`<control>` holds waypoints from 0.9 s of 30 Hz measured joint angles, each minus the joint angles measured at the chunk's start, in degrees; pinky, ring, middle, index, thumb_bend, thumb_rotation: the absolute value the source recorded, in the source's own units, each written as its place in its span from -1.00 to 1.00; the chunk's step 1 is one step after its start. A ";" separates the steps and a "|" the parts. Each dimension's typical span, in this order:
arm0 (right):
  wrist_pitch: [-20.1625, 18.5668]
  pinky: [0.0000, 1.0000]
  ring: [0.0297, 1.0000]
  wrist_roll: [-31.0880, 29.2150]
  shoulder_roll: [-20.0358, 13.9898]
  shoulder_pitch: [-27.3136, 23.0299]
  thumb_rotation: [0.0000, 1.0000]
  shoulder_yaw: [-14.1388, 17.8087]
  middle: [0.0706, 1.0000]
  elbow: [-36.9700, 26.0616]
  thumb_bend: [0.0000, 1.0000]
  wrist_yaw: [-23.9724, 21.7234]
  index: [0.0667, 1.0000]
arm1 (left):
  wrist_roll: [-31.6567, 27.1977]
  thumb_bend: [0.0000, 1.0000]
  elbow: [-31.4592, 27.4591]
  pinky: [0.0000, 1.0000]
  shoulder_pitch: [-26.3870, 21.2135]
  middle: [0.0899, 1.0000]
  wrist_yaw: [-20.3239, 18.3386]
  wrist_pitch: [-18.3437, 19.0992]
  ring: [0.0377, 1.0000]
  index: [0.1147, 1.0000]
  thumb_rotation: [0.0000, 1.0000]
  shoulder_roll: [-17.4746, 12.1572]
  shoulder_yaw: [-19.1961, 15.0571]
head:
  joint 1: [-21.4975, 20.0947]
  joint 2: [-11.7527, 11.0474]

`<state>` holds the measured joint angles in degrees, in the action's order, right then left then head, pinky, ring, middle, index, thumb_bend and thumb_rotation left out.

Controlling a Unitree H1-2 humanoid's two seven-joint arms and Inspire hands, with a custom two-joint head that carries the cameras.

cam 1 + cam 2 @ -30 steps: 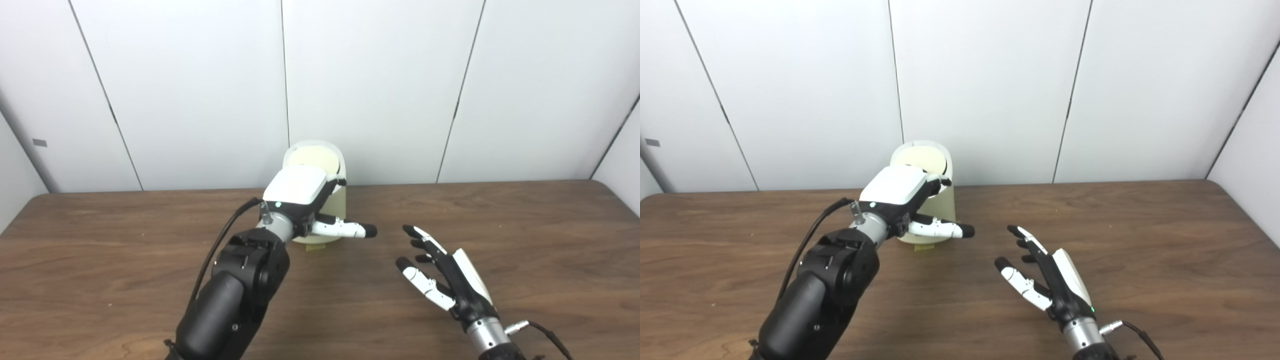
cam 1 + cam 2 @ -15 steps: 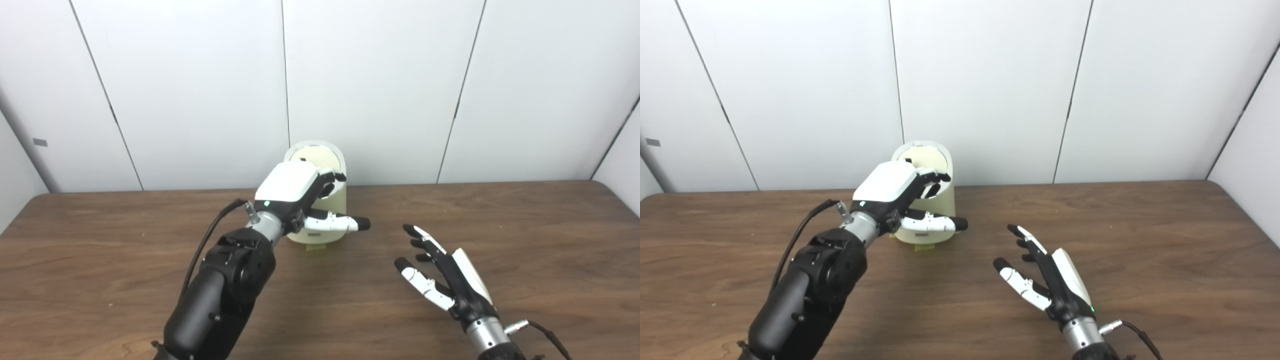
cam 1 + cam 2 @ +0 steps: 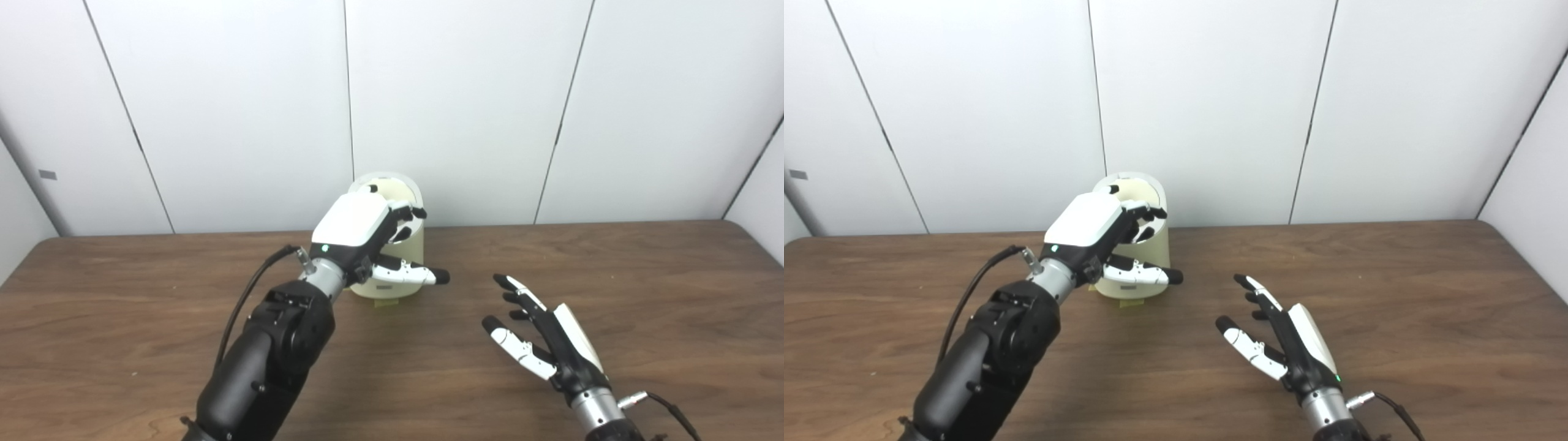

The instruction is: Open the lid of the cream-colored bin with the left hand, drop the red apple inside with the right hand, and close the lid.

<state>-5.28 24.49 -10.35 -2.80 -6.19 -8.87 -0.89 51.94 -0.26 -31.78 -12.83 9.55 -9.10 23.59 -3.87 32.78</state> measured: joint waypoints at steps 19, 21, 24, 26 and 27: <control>-1.50 0.60 0.76 -0.46 0.00 -0.04 0.62 0.03 0.82 -0.87 -0.27 -1.37 0.81 | 1.85 0.45 2.63 1.00 -0.17 1.00 2.66 -1.62 1.00 1.00 0.39 -0.68 -0.03 | 0.00 -0.18; -1.69 0.59 0.75 -0.19 0.01 -0.01 0.62 -0.04 0.82 -0.86 -0.28 -1.38 0.81 | 1.02 0.36 2.69 0.68 0.62 0.79 7.62 -4.02 0.79 0.76 0.23 -0.22 -1.52 | -0.09 -0.26; -2.26 0.57 0.74 -0.15 0.04 0.24 0.59 -0.18 0.81 -0.77 -0.28 -1.38 0.79 | -0.26 0.02 3.60 0.11 3.12 0.38 17.23 -9.36 0.34 0.34 0.00 0.97 -3.44 | -0.26 -0.09; -2.59 0.57 0.74 -0.18 0.11 0.41 0.59 -0.17 0.81 -0.73 -0.26 -1.38 0.80 | -2.45 -0.16 3.65 0.25 5.81 0.53 22.73 -13.51 0.47 0.46 0.08 2.16 -5.44 | -0.26 -0.09; -2.77 0.57 0.74 -0.22 0.19 0.39 0.59 -0.10 0.81 -0.75 -0.26 -1.38 0.80 | -4.70 -0.19 3.31 0.30 7.53 0.57 25.76 -15.92 0.52 0.50 0.10 2.93 -6.82 | -0.26 -0.09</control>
<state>-8.05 24.27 -10.16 -2.41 -6.30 -9.62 -2.27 47.24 3.05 -24.26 12.93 -6.37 -6.17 16.77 -4.13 32.70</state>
